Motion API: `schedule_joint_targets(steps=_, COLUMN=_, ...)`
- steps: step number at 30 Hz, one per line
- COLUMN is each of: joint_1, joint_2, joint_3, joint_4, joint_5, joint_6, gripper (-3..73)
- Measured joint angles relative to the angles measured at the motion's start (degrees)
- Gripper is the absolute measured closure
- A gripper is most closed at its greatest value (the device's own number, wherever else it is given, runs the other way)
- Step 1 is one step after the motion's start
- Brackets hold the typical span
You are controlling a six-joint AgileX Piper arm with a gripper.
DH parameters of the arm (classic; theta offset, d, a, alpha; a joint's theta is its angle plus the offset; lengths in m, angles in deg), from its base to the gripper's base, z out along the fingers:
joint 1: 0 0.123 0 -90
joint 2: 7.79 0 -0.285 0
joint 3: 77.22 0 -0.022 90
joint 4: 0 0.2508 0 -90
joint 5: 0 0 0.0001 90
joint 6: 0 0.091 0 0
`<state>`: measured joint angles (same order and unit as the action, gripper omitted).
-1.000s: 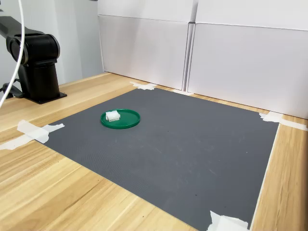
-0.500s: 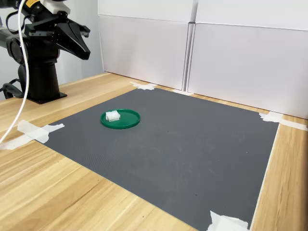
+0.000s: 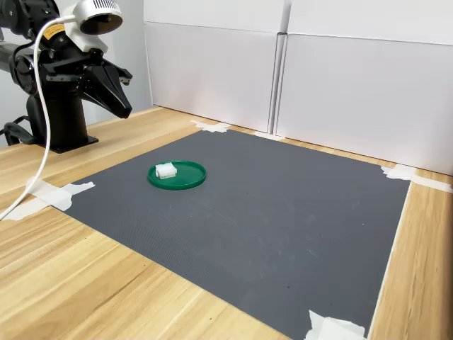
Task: Grasp a white terminal and put it in the green lid.
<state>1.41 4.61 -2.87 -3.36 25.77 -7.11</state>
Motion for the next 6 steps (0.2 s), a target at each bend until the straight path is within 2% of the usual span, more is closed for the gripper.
schedule_joint_targets(steps=6, joint_1=0.0, joint_2=0.0, joint_3=0.0, joint_4=-0.2, joint_5=0.0, joint_6=0.0, gripper=71.5)
